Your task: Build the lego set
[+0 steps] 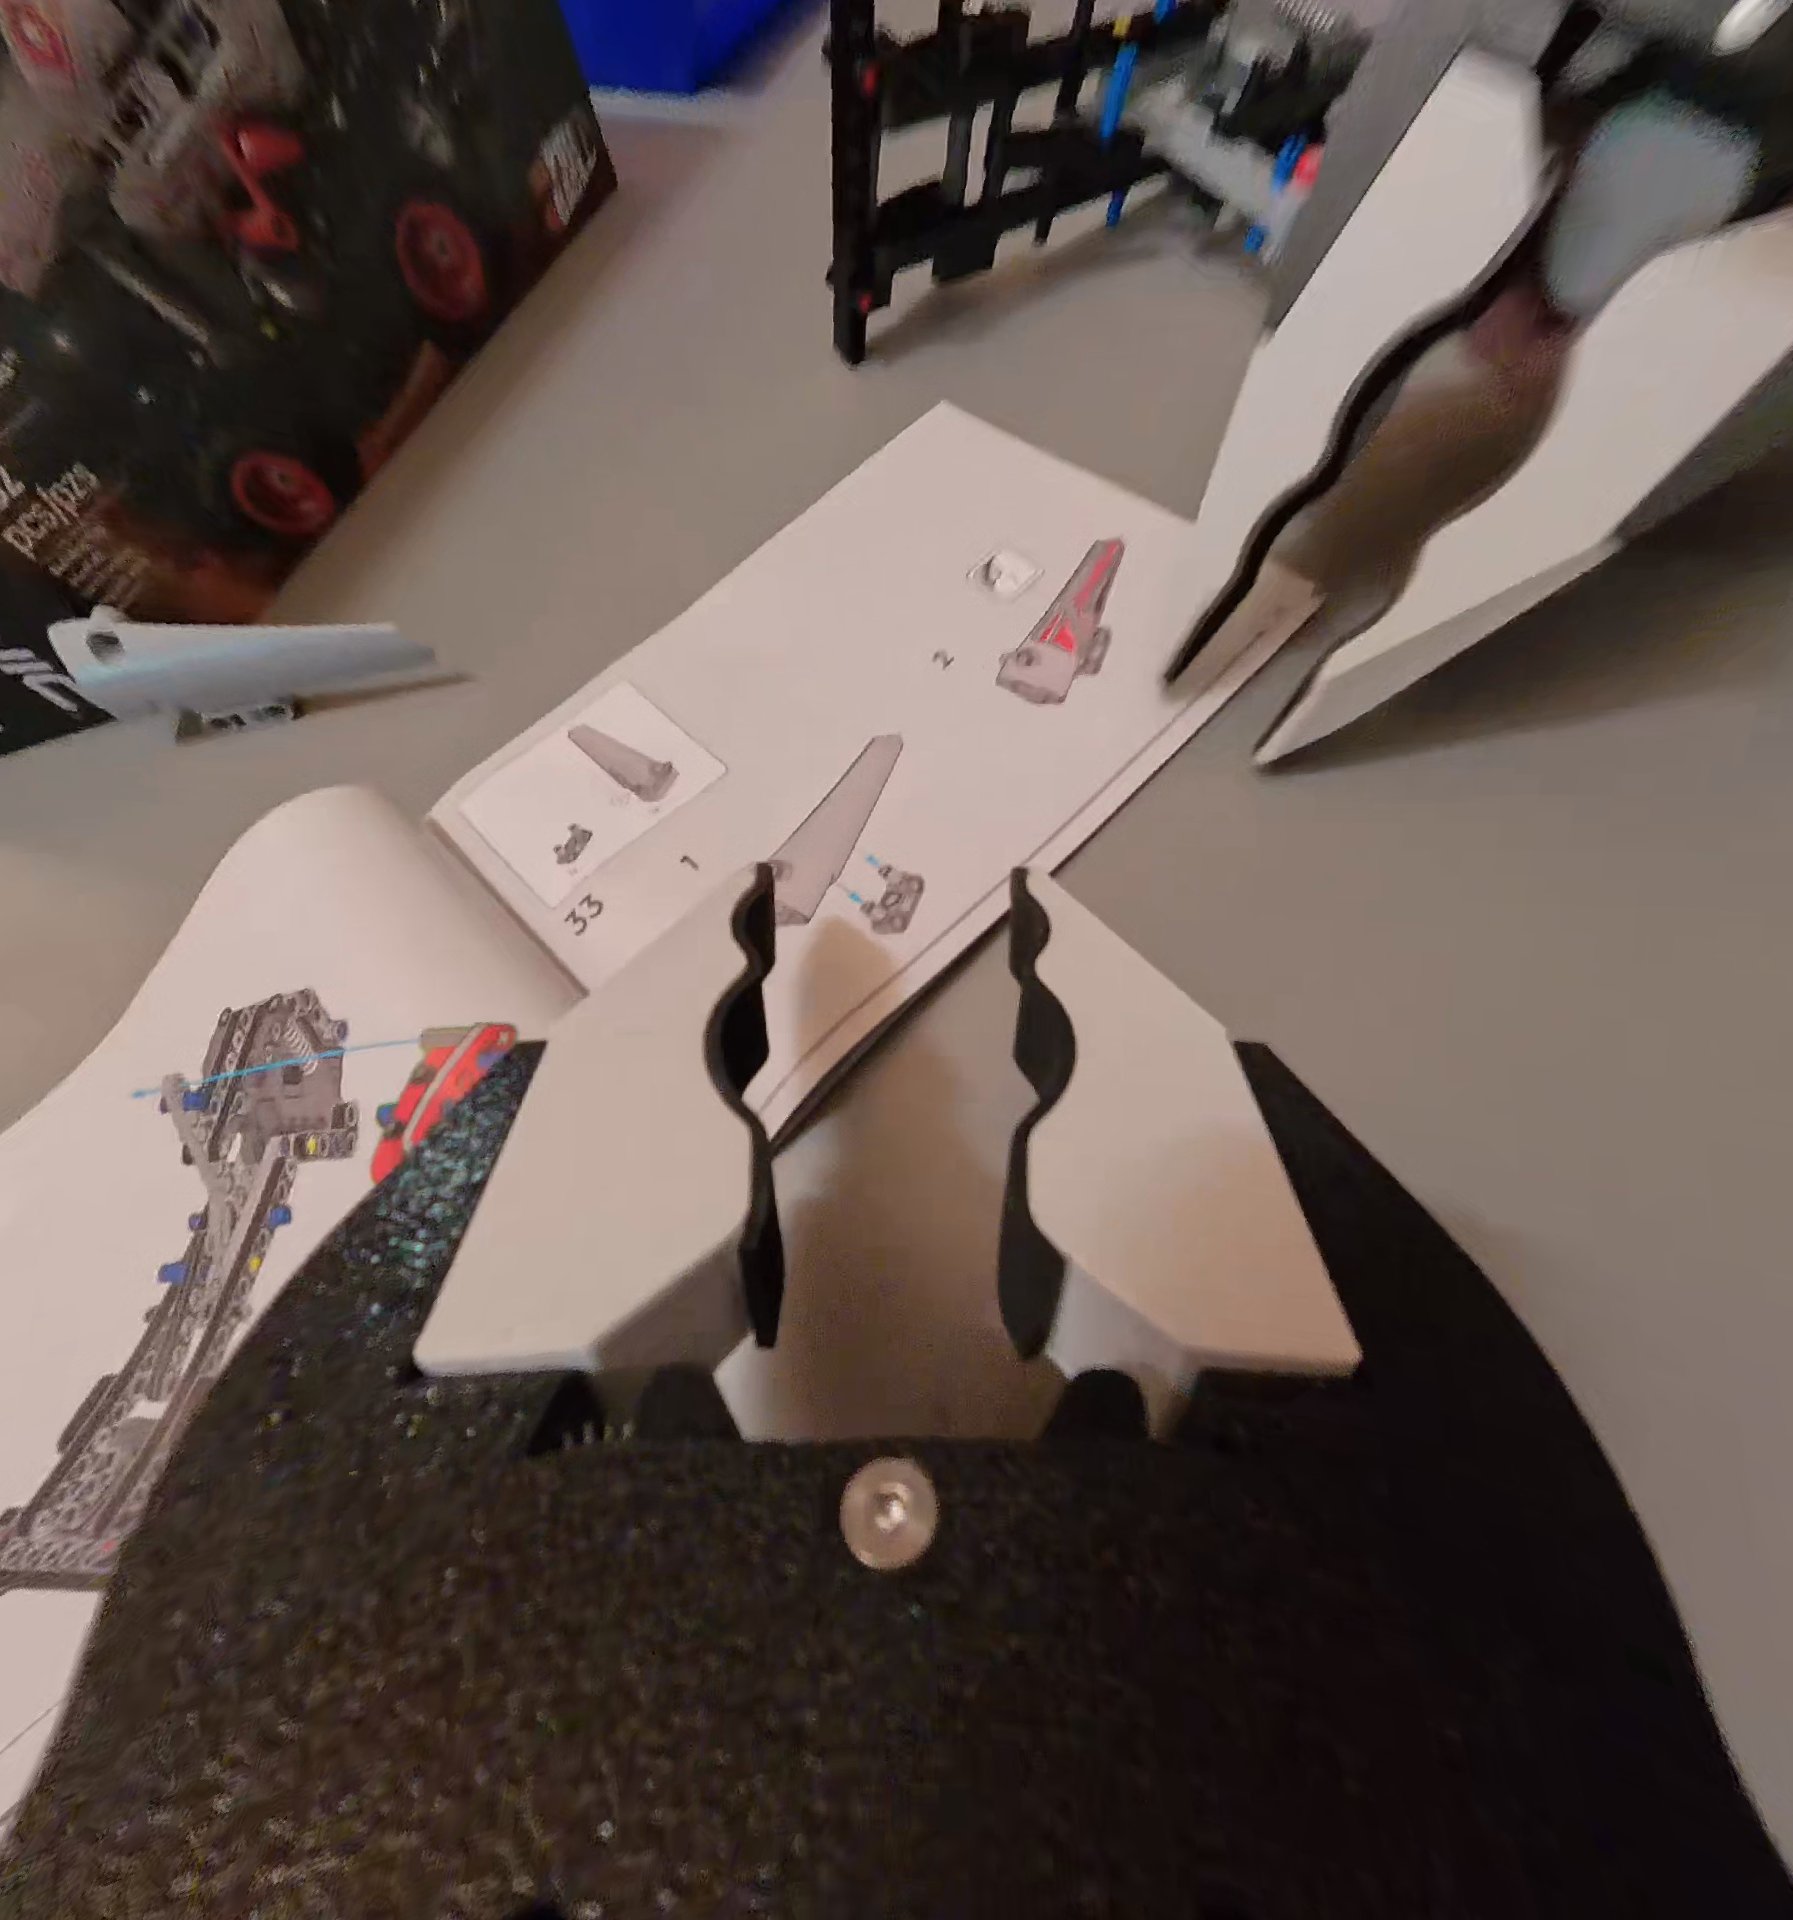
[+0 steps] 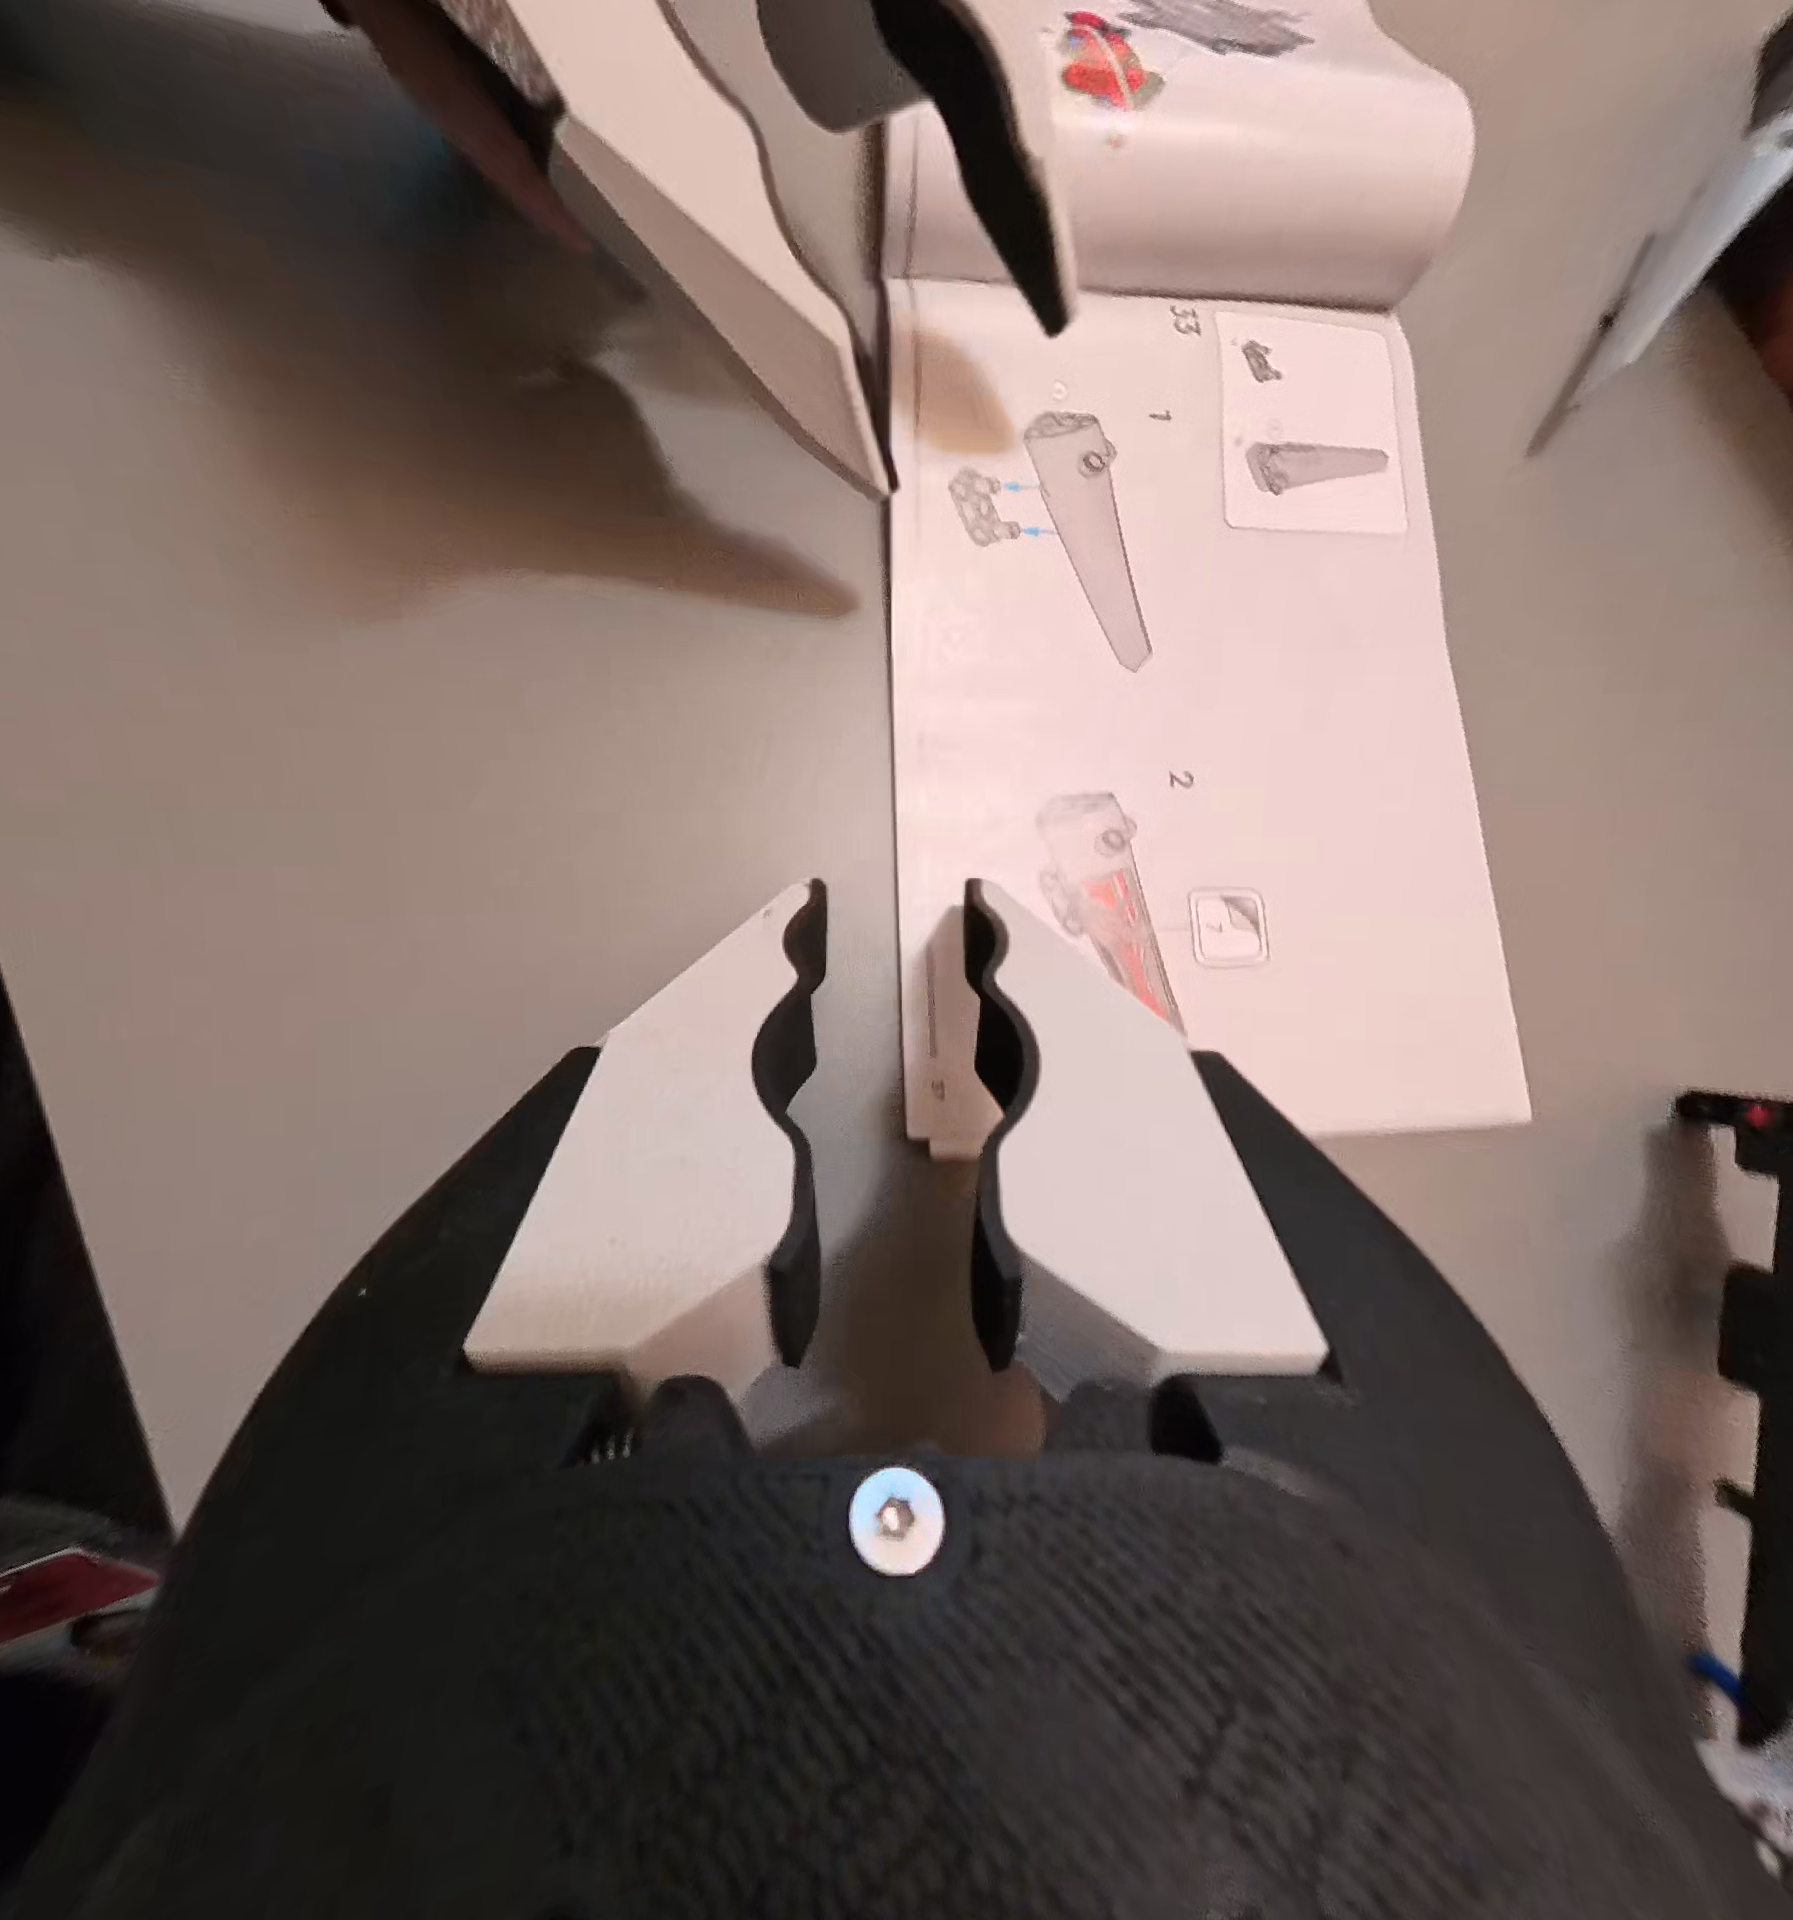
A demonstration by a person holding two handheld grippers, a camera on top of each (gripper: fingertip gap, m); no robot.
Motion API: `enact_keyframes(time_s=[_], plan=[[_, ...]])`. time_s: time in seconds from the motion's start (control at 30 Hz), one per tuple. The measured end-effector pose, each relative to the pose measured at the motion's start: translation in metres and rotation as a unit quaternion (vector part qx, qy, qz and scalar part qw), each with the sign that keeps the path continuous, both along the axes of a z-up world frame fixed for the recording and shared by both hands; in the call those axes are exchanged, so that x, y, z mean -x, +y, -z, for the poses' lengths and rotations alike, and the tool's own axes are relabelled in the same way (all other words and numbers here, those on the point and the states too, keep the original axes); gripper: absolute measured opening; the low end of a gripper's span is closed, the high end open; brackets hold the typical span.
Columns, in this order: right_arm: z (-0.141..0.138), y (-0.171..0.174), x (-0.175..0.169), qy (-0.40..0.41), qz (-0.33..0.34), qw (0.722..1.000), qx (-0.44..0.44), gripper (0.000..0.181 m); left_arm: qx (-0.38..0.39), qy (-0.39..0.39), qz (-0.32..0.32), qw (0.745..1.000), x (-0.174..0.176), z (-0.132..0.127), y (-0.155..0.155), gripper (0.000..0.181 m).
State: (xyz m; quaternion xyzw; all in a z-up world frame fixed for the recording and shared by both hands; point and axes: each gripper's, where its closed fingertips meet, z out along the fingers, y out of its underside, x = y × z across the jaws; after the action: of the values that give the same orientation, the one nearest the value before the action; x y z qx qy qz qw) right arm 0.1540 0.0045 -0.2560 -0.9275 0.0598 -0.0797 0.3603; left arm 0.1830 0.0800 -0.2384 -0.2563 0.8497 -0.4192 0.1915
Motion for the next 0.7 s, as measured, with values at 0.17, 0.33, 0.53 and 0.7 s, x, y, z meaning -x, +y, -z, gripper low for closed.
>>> enact_keyframes(time_s=[0.17, 0.33, 0.53, 0.7], plan=[[0.004, -0.012, 0.000, 0.022, -0.001, 1.000, 0.021, 0.036, -0.076, 0.004, 0.008, 0.997, -0.002, 0.019, 0.006, 0.038], [0.004, -0.013, -0.005, 0.023, -0.011, 0.999, 0.025, 0.041, -0.060, -0.002, -0.013, 0.998, -0.006, 0.017, 0.010, 0.034], [0.001, -0.015, -0.009, 0.005, -0.004, 1.000, 0.015, 0.044, -0.024, -0.032, -0.050, 0.998, -0.017, 0.001, 0.017, 0.031], [-0.002, -0.016, -0.015, -0.019, 0.000, 1.000, 0.016, 0.036, -0.016, -0.024, -0.028, 0.999, -0.012, 0.002, 0.012, 0.030]])
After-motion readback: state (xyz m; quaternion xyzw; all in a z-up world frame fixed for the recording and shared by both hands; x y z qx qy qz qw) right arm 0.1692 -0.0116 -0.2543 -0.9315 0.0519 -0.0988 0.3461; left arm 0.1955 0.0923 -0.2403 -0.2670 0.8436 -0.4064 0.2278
